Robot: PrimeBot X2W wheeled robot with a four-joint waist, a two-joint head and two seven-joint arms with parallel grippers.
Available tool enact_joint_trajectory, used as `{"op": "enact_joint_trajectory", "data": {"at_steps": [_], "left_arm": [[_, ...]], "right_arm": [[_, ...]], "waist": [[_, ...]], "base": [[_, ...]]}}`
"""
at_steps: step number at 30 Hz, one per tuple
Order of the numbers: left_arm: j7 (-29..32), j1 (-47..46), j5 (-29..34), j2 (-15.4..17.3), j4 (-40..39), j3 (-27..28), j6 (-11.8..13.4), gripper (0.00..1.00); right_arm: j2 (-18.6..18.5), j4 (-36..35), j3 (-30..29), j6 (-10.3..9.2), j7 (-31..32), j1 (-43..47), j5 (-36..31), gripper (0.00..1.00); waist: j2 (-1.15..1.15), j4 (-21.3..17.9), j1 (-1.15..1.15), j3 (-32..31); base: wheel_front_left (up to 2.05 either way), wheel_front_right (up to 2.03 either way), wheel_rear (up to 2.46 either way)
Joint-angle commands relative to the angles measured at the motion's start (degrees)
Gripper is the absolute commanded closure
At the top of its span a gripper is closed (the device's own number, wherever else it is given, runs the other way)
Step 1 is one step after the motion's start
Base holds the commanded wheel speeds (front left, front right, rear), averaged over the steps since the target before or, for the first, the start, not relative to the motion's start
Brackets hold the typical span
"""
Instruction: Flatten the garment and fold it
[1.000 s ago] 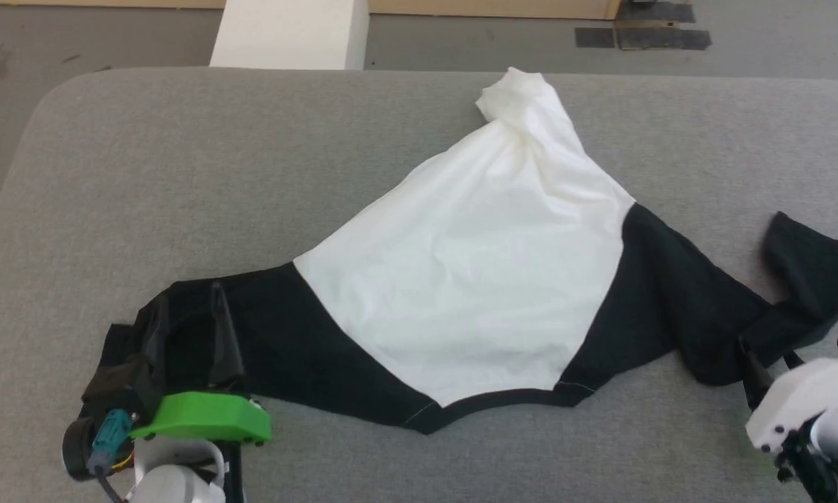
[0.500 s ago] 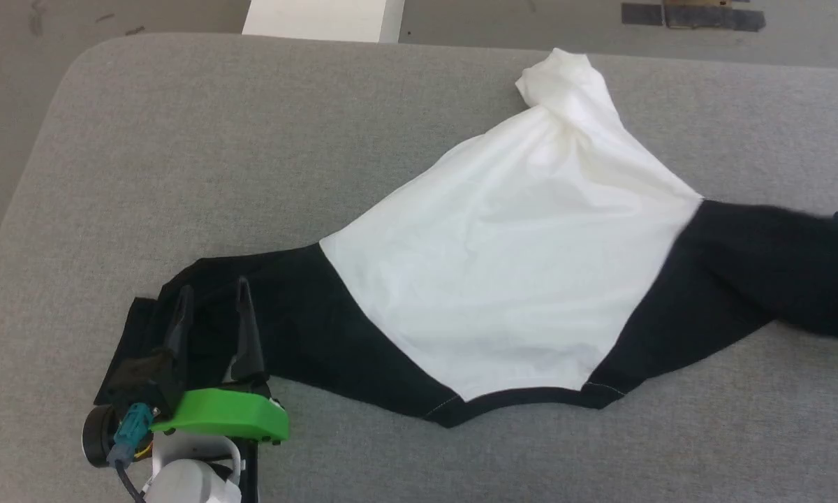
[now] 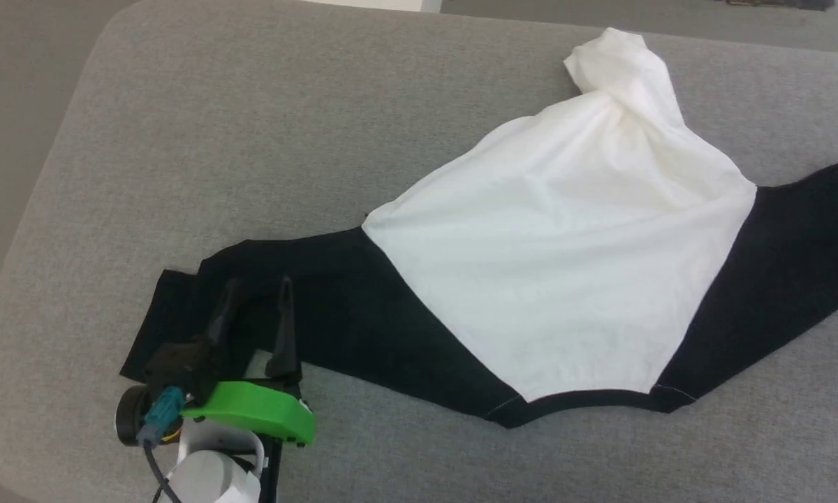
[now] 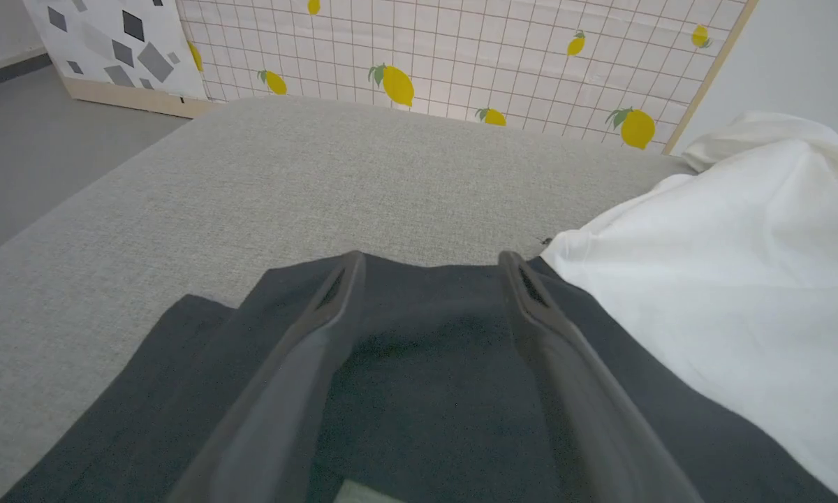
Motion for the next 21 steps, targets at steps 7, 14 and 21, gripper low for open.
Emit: {"op": "enact_joint_trajectory", "data": {"at_steps": [7, 14, 21], "left_arm": [[9.1, 2.6, -1.7, 1.6, -2.7, -1.3, -0.2, 0.0], [21.8, 7.2, -5.1, 1.9, -4.8, -2.6, 0.7, 0.0], [29.0, 8.2, -7.9, 0.6, -4.7, -2.4, 3.8, 0.0]], "right_arm": [[4.1, -5.1, 0.0, -0.09, -1.5, 7.0, 5.4, 0.0], [12.6, -21.0, 3.1, -0.09, -6.5, 22.4, 8.9, 0.0], [17.4, -31.7, 9.0, -0.09, -9.7, 32.6, 11.8, 0.0]], "waist": [[0.0, 1.4, -0.01, -4.1], [0.0, -0.7, -0.01, -8.1], [0.0, -4.4, -0.01, -9.2]], "base": [[0.0, 0.0, 0.0], [0.0, 0.0, 0.0], [0.0, 0.0, 0.0]]}}
